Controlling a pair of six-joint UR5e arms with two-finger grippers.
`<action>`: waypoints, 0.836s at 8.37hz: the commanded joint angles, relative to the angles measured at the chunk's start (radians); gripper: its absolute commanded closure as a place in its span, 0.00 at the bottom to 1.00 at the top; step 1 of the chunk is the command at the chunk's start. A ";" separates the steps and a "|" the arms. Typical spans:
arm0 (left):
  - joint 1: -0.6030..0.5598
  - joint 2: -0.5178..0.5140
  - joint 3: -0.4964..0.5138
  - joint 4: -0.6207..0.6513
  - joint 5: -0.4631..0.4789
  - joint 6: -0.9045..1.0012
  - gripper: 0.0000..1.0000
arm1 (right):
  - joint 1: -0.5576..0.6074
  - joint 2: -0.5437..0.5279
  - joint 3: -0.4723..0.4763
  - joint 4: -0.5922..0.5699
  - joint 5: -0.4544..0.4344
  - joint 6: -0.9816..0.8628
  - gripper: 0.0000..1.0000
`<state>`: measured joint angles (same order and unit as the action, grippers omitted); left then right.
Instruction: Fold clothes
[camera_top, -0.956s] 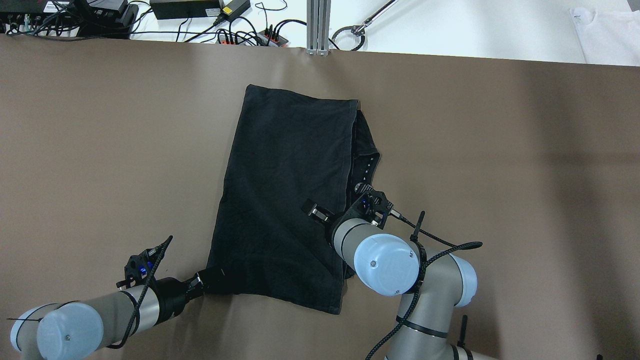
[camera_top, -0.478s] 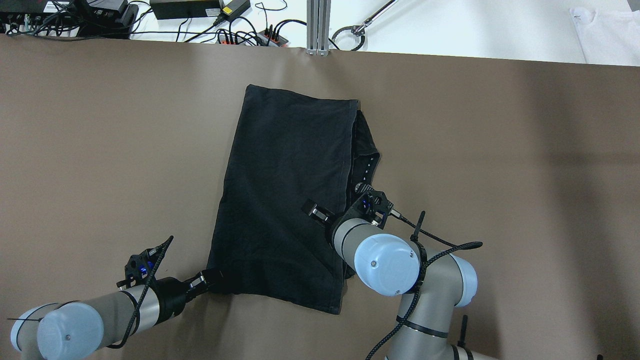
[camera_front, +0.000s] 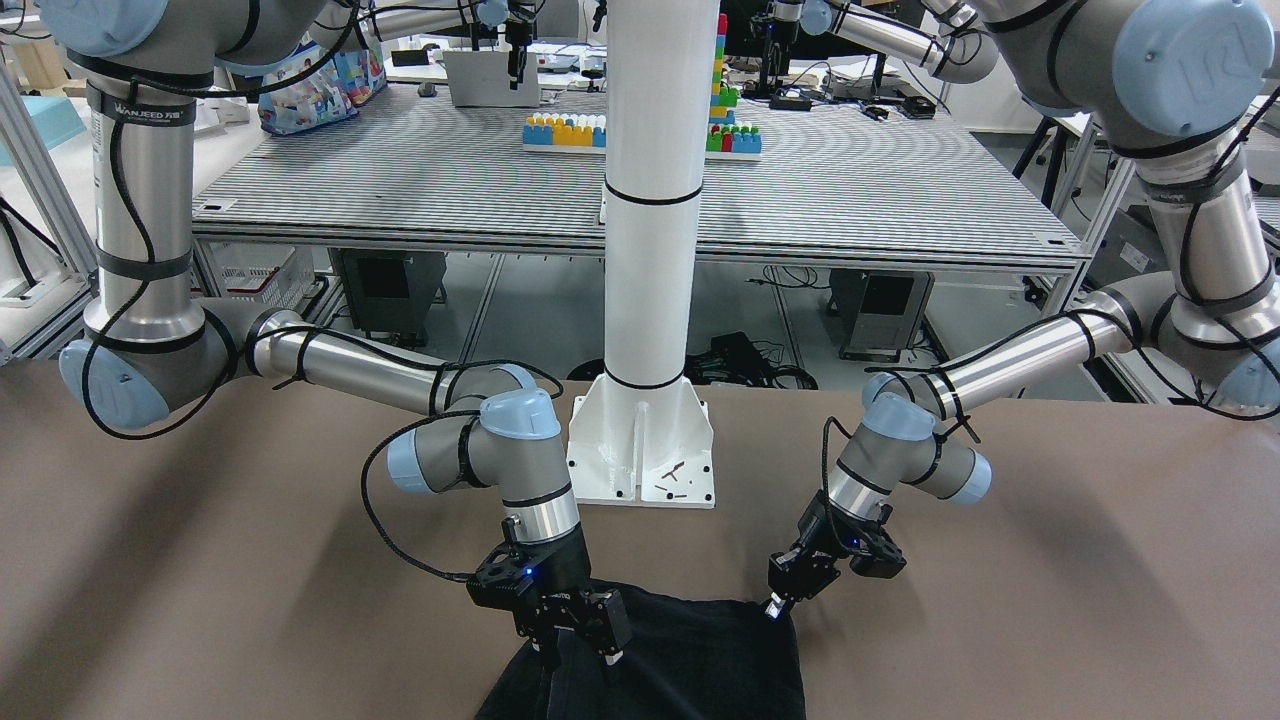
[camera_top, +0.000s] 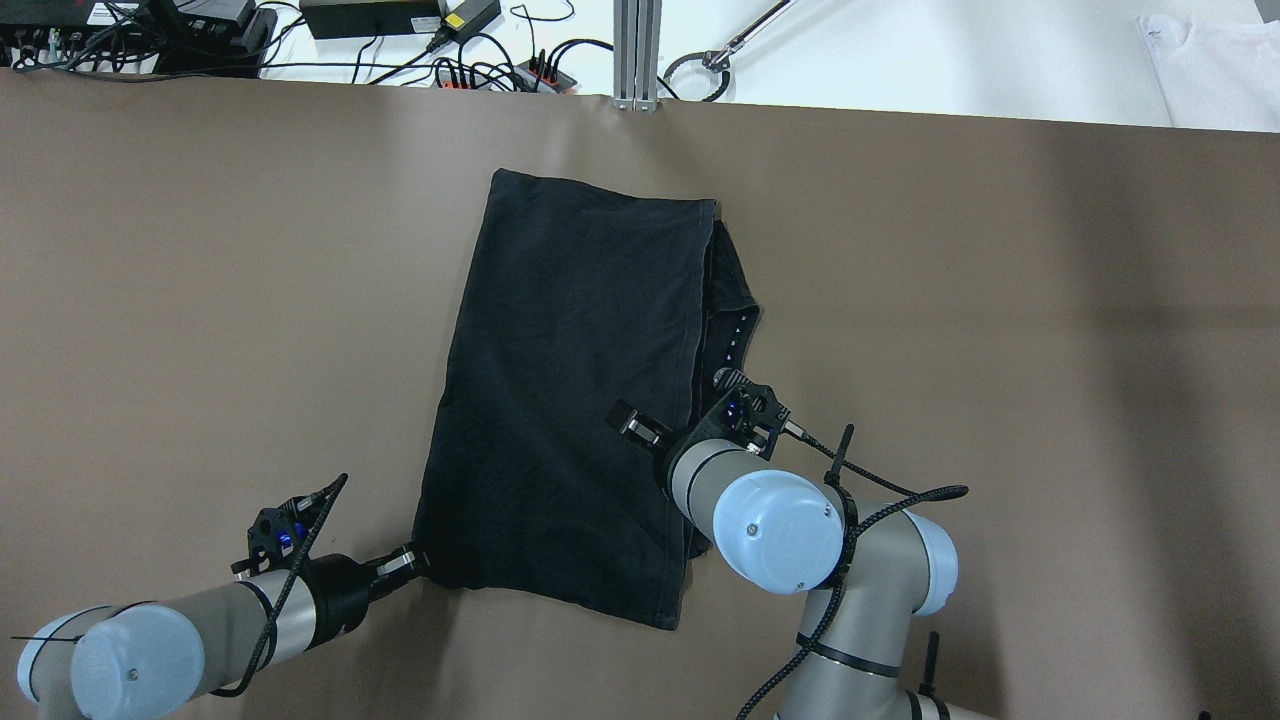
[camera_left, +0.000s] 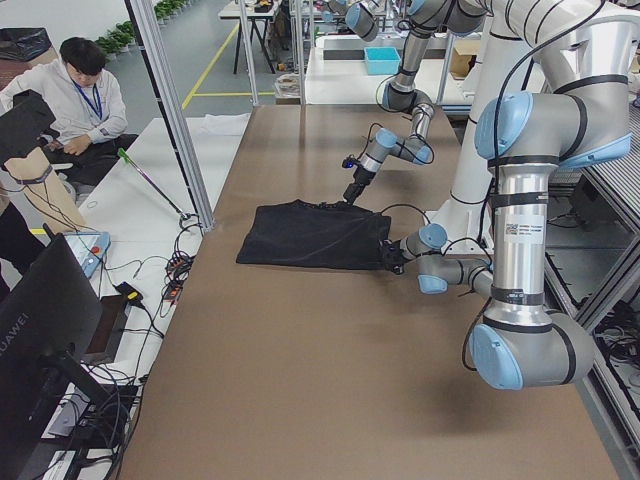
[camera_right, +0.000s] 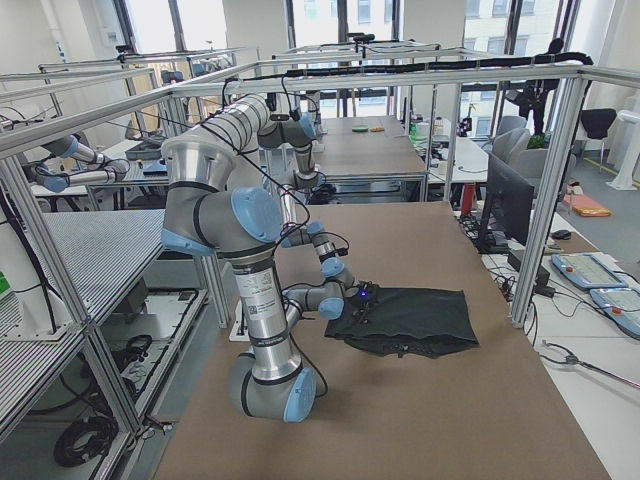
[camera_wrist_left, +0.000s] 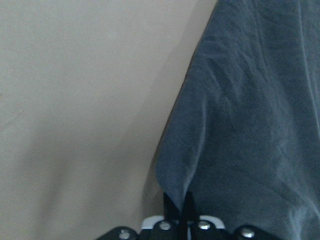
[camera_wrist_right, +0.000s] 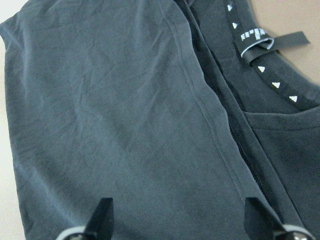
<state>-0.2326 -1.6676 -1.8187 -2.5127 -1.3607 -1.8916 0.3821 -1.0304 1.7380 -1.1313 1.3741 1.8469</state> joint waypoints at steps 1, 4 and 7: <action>0.001 -0.003 0.001 0.000 0.000 0.008 1.00 | 0.000 -0.016 0.000 0.001 0.000 0.000 0.07; 0.003 -0.008 0.001 0.000 0.000 0.009 1.00 | -0.038 -0.113 0.023 -0.015 0.000 0.061 0.10; 0.004 -0.008 0.009 0.000 0.002 0.009 1.00 | -0.116 -0.177 0.051 -0.015 -0.033 0.187 0.10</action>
<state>-0.2294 -1.6749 -1.8150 -2.5121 -1.3606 -1.8823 0.3200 -1.1723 1.7748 -1.1454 1.3729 1.9486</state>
